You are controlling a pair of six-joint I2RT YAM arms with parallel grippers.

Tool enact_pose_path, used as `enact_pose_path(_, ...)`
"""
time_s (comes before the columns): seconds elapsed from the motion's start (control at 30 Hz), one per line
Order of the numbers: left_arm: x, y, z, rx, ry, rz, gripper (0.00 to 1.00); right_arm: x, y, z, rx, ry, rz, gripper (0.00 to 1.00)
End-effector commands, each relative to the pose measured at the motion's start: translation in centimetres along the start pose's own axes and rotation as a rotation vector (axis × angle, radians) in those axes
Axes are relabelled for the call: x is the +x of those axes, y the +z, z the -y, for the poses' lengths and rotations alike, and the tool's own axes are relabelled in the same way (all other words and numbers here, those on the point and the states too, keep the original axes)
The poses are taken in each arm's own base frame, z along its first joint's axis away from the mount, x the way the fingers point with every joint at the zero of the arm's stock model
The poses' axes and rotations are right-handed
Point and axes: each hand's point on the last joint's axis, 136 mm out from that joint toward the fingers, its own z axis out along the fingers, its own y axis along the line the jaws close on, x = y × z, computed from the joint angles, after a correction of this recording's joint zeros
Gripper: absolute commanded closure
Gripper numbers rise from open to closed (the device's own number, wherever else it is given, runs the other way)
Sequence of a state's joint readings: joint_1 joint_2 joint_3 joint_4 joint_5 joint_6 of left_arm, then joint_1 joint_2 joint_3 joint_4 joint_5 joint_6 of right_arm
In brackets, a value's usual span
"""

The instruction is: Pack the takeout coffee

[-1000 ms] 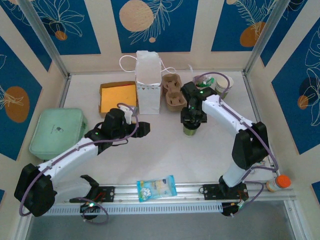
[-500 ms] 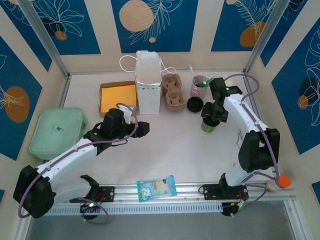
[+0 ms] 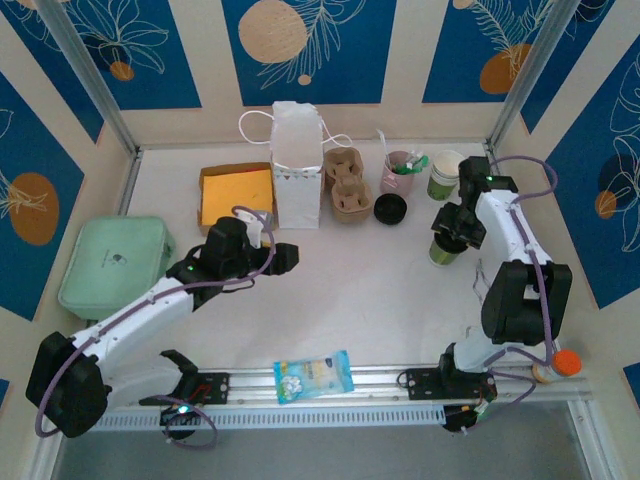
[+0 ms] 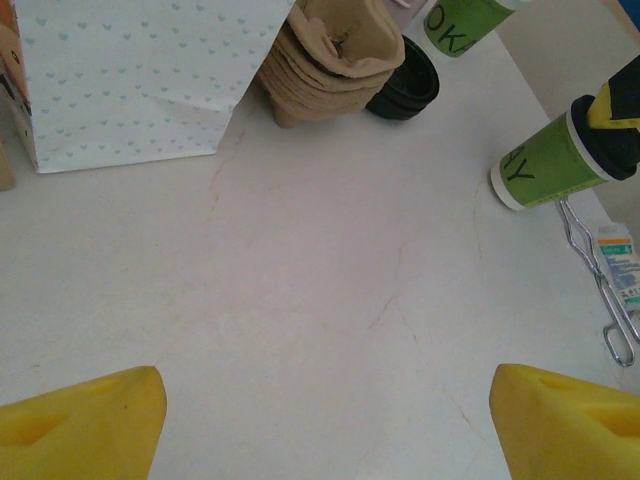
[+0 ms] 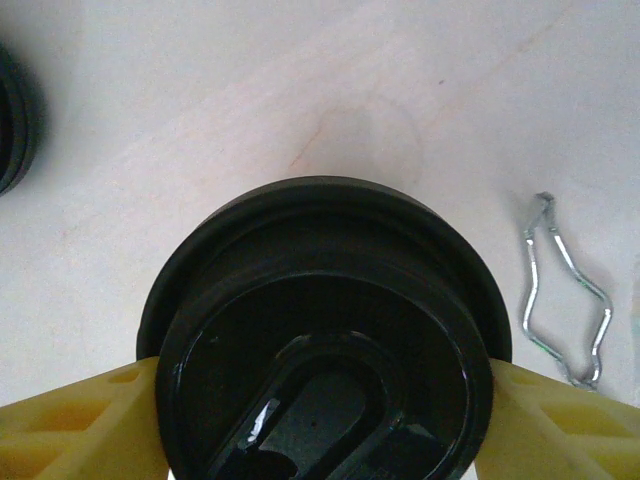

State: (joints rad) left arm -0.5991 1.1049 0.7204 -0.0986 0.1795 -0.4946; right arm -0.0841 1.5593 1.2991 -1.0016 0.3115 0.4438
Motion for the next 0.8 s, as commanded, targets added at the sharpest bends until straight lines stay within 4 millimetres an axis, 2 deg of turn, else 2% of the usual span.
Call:
enact_pose_path(0.0,-0.1,-0.6,-0.5,-0.022,0.017,0.012,0.16,-0.4,-0.8,1.1,0.001,0.014,0.028,0.31)
enact_pose_path(0.23,0.1,-0.7,-0.7,-0.03,0.022,0.006,0.16,-1.1,-0.5,3.5,0.024,0.091,0.033,0.31)
enact_pose_path(0.77,0.0,-0.7,-0.8,-0.036,0.021,0.009,0.16,-1.1,0.1,4.1,0.026,0.119,0.031,0.3)
